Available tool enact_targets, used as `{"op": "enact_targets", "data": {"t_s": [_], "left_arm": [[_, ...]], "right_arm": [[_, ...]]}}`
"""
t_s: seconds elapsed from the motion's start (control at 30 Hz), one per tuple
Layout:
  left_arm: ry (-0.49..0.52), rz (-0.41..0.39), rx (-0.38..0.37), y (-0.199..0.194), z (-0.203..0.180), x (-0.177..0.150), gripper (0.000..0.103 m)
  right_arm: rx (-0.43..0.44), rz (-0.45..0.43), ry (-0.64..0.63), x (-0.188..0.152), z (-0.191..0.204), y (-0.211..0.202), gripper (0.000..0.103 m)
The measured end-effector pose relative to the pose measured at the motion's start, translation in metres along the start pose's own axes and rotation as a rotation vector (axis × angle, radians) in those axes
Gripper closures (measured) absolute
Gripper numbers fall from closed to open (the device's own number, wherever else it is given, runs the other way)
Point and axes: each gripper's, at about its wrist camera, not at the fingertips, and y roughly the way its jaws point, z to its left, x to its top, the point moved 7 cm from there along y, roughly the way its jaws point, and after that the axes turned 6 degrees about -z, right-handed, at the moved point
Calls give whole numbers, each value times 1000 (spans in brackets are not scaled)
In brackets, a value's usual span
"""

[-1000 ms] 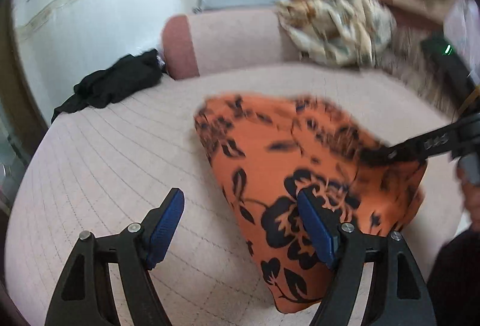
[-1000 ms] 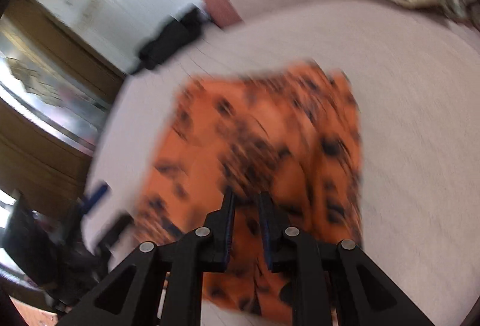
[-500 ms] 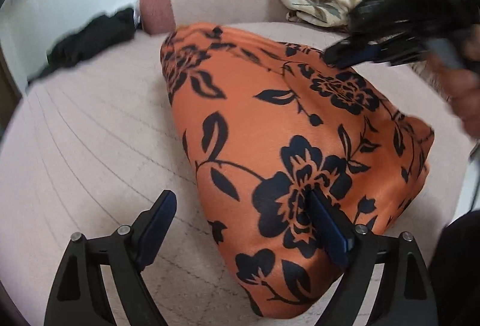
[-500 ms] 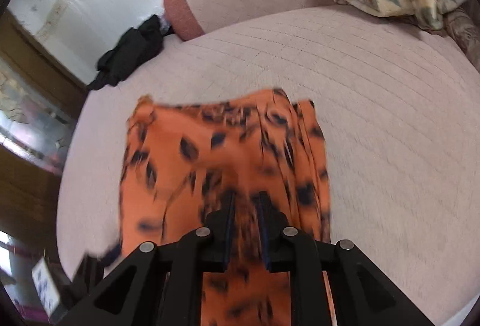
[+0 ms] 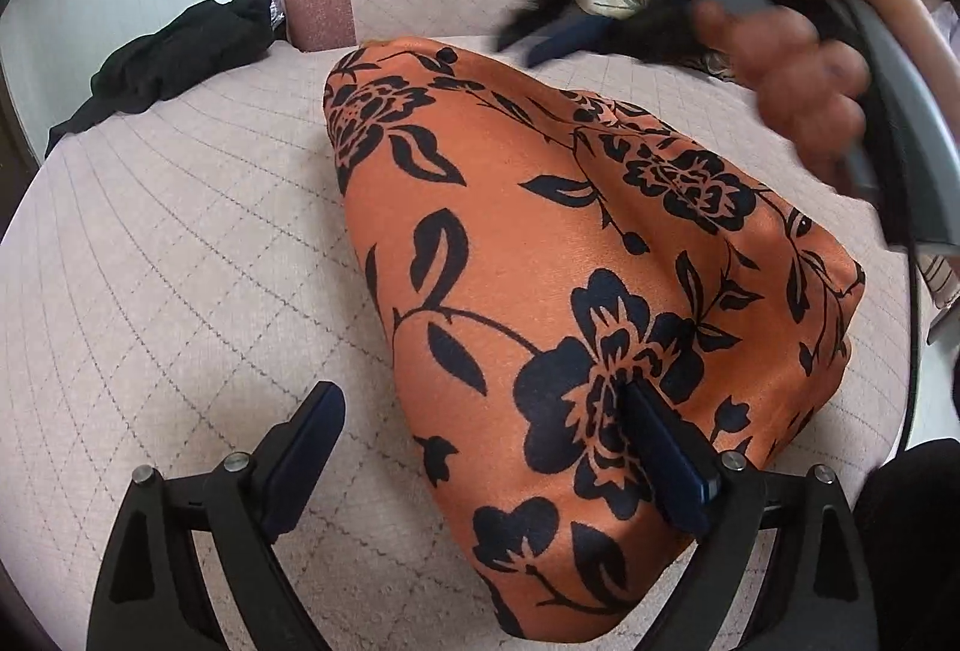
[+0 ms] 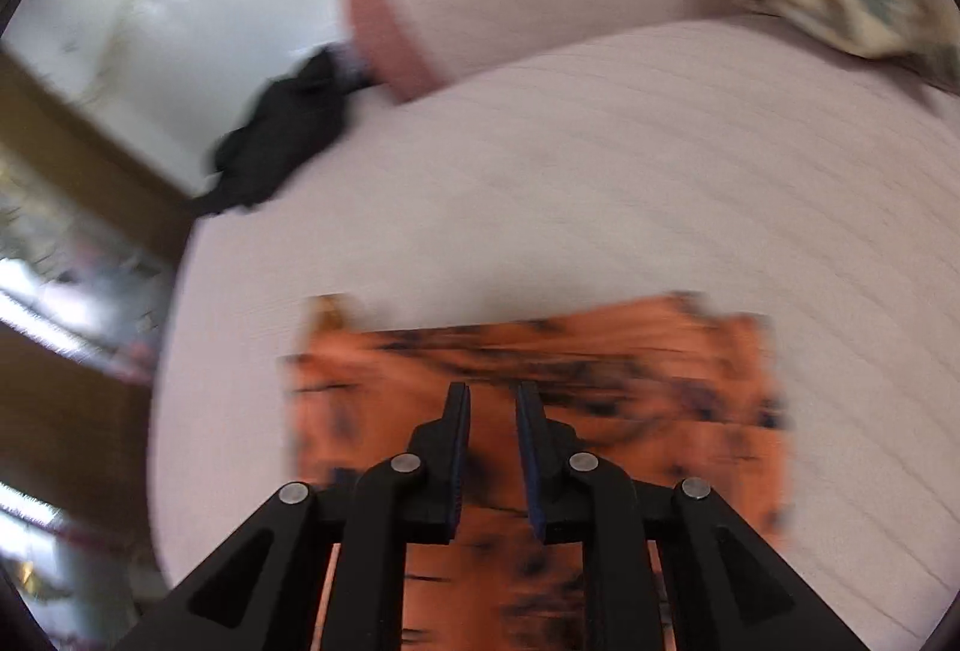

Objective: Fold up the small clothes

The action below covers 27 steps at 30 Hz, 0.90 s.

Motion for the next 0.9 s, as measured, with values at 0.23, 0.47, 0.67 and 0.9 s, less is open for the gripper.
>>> {"op": "enact_targets", "data": {"t_s": [0.23,0.47,0.67,0.9], "left_arm": [[4,-12,7,-6,1,-2,8],[7,-3,2,-5,2,-4,8],[-7,-2,-1,-6,1,-6,8],[-34,12,-23,-6,2,-10,8]], "right_arm": [[-11,120,-119,-14,32,89,85],[25,96,-50,-17,22,59,86],[11,19,-43,-52,1,-21,86],[-91,24,-15,-136,-68,-80,85]]}}
